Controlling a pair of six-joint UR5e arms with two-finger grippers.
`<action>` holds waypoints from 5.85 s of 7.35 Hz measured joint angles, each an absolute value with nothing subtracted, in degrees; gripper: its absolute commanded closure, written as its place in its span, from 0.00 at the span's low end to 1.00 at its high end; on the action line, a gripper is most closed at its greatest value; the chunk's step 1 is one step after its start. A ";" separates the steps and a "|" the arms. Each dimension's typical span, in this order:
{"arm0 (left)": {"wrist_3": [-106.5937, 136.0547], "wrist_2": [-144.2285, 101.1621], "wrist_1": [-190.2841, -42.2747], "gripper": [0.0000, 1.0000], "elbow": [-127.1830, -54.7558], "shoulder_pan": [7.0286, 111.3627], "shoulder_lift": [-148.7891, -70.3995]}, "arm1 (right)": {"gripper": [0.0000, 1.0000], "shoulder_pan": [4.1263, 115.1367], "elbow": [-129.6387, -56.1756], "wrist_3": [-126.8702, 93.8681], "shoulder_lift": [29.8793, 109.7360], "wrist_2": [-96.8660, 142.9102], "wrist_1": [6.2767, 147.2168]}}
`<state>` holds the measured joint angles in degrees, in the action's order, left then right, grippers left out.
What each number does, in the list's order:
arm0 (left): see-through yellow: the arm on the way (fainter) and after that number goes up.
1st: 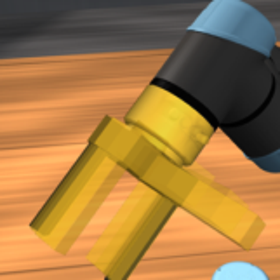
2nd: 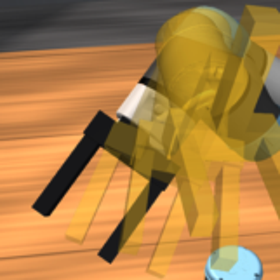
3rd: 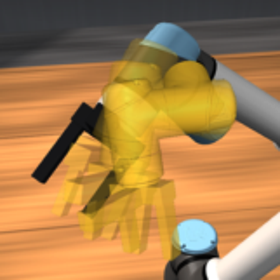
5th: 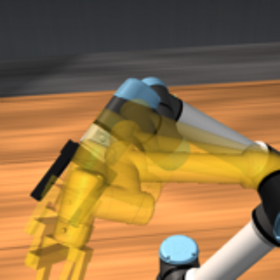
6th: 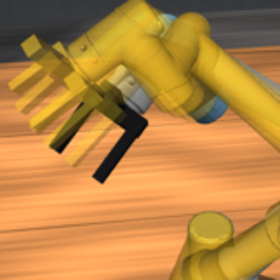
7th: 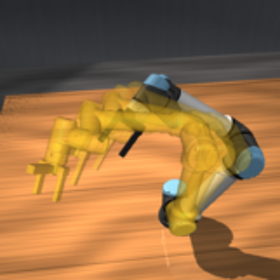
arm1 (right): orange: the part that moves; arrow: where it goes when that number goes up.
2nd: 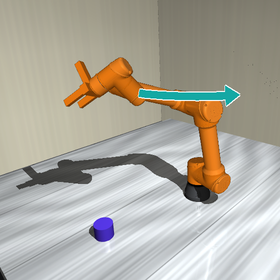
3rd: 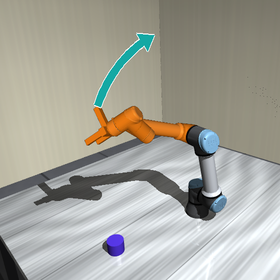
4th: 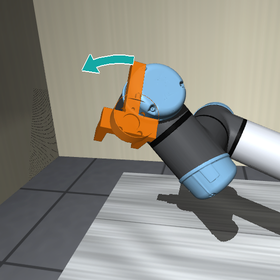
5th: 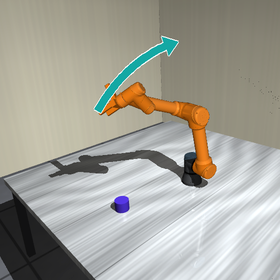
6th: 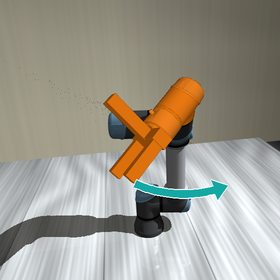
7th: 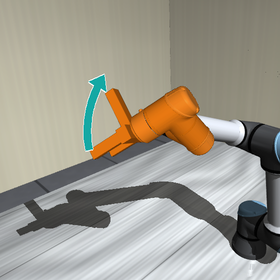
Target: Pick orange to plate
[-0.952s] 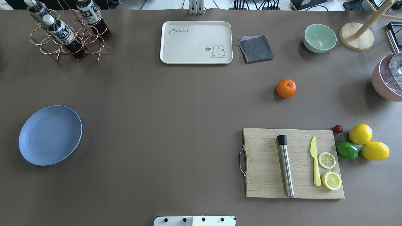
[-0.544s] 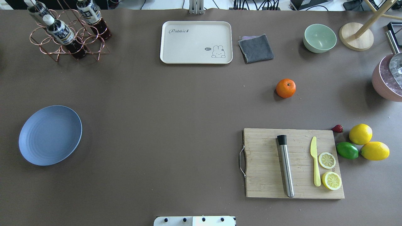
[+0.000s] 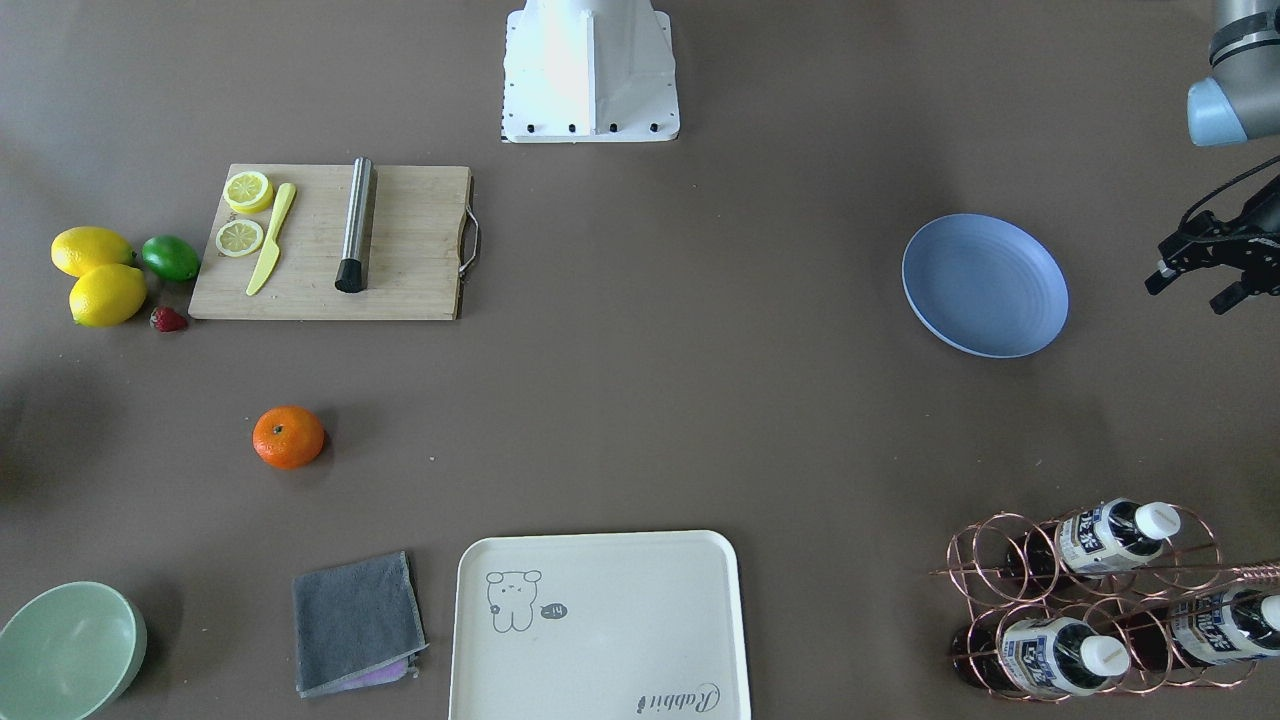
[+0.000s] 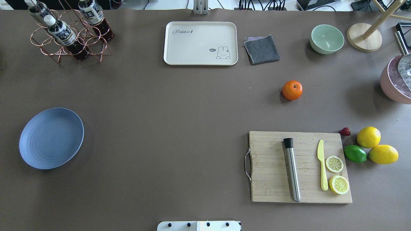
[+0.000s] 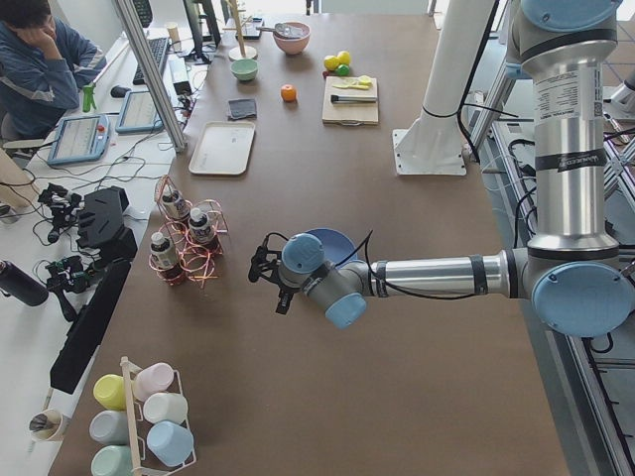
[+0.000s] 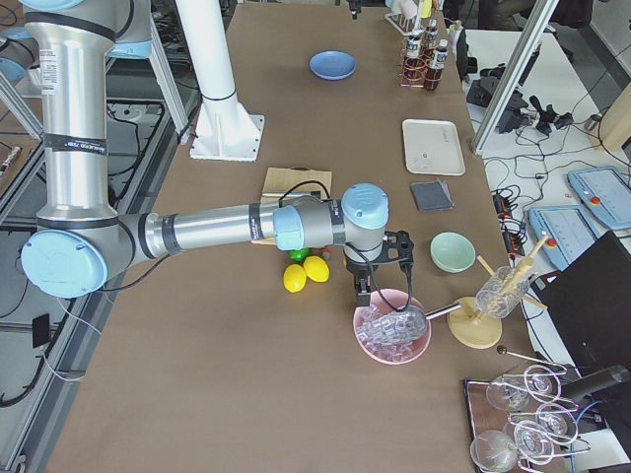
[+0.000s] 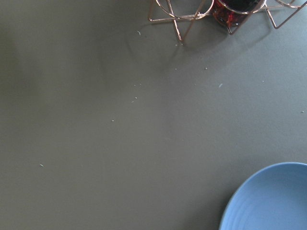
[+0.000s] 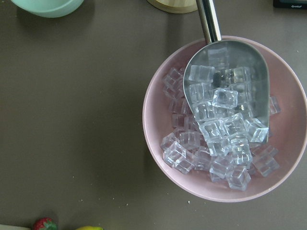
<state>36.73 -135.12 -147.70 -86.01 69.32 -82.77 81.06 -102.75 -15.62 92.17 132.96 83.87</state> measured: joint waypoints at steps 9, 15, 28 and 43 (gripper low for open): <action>54.04 -126.02 -166.47 0.59 -80.48 53.13 -81.24 | 0.01 70.15 -102.50 -31.11 91.93 128.15 73.31; 54.07 -126.75 -168.22 1.00 -80.55 53.09 -79.81 | 0.01 70.14 -102.48 -31.04 91.93 128.06 73.30; 80.35 -107.01 -134.99 1.00 -87.91 30.76 -117.53 | 0.00 70.11 -102.52 -31.03 91.97 128.15 73.21; 1.68 -138.96 -106.08 0.02 -95.52 83.73 -88.29 | 0.01 52.61 -93.27 -50.10 66.35 120.09 82.10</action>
